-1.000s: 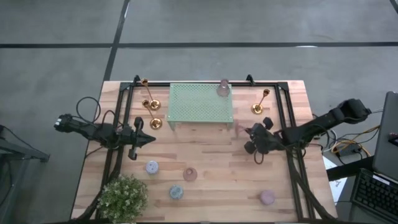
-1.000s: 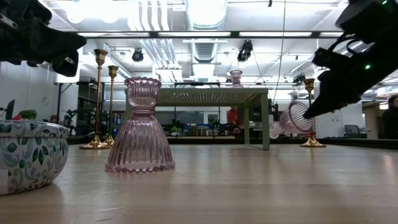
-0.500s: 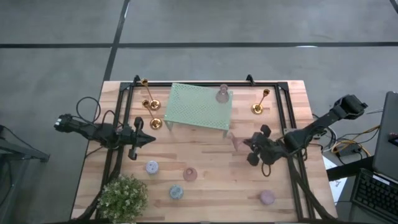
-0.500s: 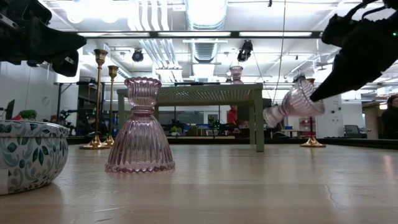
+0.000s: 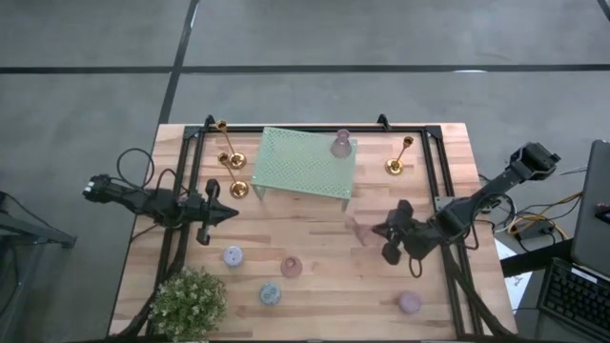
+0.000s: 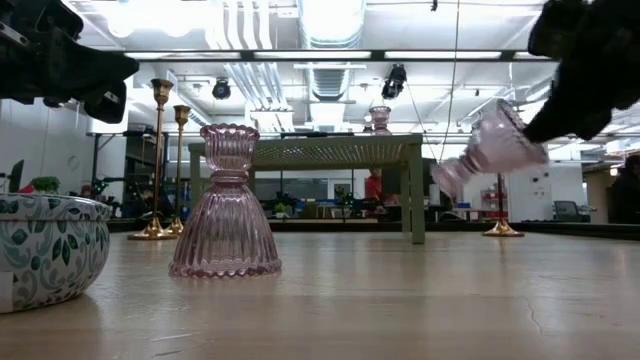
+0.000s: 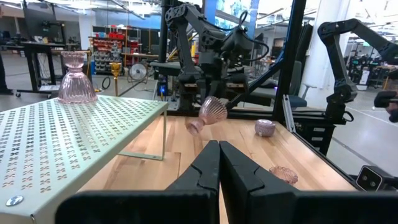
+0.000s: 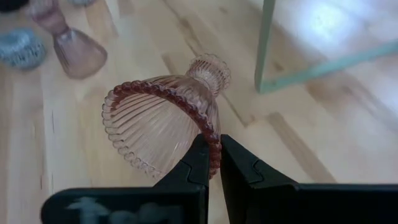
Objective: Pick & Place candle stick holders
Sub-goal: Put the top glass candle holder on the shelf aligned with the other glass candle holder
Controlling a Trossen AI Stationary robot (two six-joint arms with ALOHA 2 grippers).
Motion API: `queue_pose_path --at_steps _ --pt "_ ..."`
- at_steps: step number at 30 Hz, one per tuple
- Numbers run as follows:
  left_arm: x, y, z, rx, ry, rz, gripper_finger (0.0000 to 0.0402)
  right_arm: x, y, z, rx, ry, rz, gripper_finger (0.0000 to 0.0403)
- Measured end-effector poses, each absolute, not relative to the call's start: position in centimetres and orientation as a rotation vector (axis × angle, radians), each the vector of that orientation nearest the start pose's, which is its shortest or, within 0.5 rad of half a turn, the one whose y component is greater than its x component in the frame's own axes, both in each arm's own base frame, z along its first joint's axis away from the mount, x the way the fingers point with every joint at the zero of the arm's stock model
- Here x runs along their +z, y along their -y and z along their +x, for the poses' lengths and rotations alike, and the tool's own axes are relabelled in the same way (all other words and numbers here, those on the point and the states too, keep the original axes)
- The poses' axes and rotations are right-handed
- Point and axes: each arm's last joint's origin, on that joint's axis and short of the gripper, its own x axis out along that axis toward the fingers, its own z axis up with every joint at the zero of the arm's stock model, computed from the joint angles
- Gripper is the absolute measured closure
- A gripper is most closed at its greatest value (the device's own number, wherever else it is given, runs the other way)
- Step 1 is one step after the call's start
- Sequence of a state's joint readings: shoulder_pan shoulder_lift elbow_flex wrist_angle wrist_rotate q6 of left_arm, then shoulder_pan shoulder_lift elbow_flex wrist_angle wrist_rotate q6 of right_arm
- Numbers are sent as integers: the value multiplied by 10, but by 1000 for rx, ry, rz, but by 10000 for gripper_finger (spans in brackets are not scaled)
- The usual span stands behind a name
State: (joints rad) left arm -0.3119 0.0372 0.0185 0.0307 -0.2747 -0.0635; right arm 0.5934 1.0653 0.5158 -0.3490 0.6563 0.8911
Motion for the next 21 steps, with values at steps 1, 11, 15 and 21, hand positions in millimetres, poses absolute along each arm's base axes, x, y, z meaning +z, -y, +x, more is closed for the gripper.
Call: queue_pose_path --at_steps 1,11,15,21 --pt "170 23 96 -38 10 -67 394 187 -90 168 -364 -615 322 392" --pt "170 23 96 -37 13 -68 394 190 -79 178 -414 -541 332 392" --pt "170 23 96 -38 16 -70 394 191 -74 183 -405 -534 346 392" --pt "171 23 96 -37 22 -188 394 188 -69 186 -456 -534 329 392"
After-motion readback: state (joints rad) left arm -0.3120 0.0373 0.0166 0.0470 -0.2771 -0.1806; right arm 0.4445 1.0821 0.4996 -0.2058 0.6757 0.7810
